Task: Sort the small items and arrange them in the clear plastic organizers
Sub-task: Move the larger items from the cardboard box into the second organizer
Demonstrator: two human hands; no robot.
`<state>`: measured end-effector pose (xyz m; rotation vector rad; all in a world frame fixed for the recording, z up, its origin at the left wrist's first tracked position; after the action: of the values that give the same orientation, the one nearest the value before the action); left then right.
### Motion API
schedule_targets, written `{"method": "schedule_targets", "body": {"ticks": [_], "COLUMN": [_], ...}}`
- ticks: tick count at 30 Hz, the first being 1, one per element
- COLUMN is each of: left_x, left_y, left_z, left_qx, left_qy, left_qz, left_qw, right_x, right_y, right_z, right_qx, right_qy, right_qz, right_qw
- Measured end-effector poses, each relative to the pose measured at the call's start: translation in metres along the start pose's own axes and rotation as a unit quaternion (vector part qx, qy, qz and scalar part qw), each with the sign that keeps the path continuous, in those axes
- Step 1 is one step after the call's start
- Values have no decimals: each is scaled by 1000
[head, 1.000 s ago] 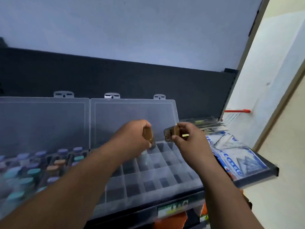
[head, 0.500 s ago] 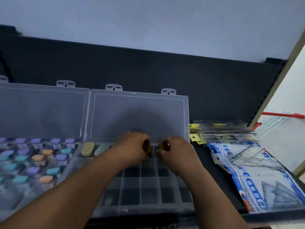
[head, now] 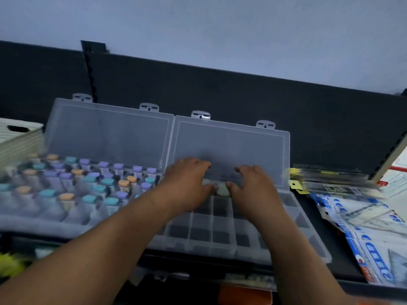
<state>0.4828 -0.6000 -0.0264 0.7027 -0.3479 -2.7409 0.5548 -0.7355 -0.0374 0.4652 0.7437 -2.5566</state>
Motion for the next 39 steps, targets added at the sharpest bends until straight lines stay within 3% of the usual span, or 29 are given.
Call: {"method": "schedule_targets", "body": {"ticks": [7,22,30,39], "left_x": [72,256,287,256], "left_y": [-109,-333,-409,-495], "left_z": [101,288,327,356], "left_qx": [-135,-226,-223,-261], "left_qy": [101,118,129,137], "left_qz": [20,168,233,272], "left_qw": [985,952,938,916], "right_x": [46,170,183,144], "right_y": [-123,-393,-492,-594], "right_z": [-24,-88,-121,-178], "right_qx": [8,-51,-62,-142], "right_qy": [-16,-66,-102,-136], "right_qz": [104,256,319,363], "right_qw": [994,963,940,911]}}
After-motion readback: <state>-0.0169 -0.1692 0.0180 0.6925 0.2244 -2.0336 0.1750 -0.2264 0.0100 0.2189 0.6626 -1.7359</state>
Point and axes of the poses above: each hand's wrist, its own x-axis away from the middle knuckle, its own z-axis out of the back of the hand, y = z × x, the point moved 3 cm from there along -x, towards the middle knuckle, and after that the axes turned 15 degrees about y, right-handed, at the moved point
